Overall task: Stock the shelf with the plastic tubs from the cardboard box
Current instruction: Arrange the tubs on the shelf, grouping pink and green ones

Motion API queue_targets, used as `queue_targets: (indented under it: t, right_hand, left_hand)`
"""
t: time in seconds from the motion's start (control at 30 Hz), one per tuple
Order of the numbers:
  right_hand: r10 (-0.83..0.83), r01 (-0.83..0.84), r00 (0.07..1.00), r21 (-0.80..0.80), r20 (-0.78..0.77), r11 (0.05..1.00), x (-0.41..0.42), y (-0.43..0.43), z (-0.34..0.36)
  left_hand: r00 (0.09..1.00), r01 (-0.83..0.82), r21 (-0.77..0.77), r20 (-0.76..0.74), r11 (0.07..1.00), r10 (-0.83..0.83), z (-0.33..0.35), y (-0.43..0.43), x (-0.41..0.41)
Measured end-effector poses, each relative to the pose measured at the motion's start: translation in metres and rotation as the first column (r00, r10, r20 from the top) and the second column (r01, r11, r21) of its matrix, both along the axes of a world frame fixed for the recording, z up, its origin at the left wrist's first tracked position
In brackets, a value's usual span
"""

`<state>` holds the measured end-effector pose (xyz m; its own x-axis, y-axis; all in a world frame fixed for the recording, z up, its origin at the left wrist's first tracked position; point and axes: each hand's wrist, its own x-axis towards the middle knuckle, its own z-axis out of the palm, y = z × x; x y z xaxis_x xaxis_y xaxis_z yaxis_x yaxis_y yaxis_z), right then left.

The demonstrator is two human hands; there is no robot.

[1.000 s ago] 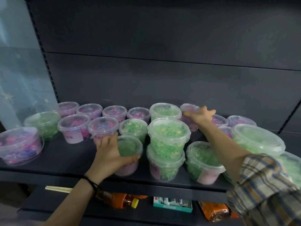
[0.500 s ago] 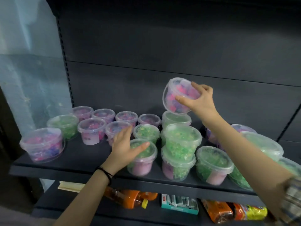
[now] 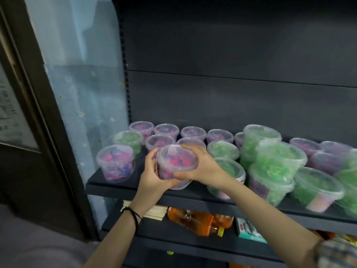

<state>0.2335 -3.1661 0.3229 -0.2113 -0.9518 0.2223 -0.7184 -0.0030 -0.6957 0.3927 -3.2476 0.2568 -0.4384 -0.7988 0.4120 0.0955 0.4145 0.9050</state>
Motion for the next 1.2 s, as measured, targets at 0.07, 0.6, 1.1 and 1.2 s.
queue_targets:
  t: [0.07,0.6,1.1,1.2]
  right_hand:
    - [0.015,-0.012,0.998,0.054,-0.054,0.998,0.009,-0.008,-0.012]
    - [-0.067,0.094,0.916,0.05,-0.395,0.994,-0.007,-0.011,-0.019]
    - [0.185,-0.148,0.936,0.14,-0.298,0.979,-0.021,-0.011,-0.01]
    - [0.156,-0.125,0.935,0.115,-0.32,0.985,-0.029,-0.004,-0.011]
  left_hand:
    - [0.999,-0.032,0.031,0.01,0.999,0.032,-0.014,-0.005,0.007]
    - [0.979,-0.127,-0.079,0.151,0.989,0.137,-0.039,-0.01,0.021]
    - [0.963,0.009,-0.392,0.252,0.92,0.097,-0.022,-0.04,0.008]
    - [0.964,0.145,-0.318,0.258,0.937,-0.062,-0.018,-0.044,0.004]
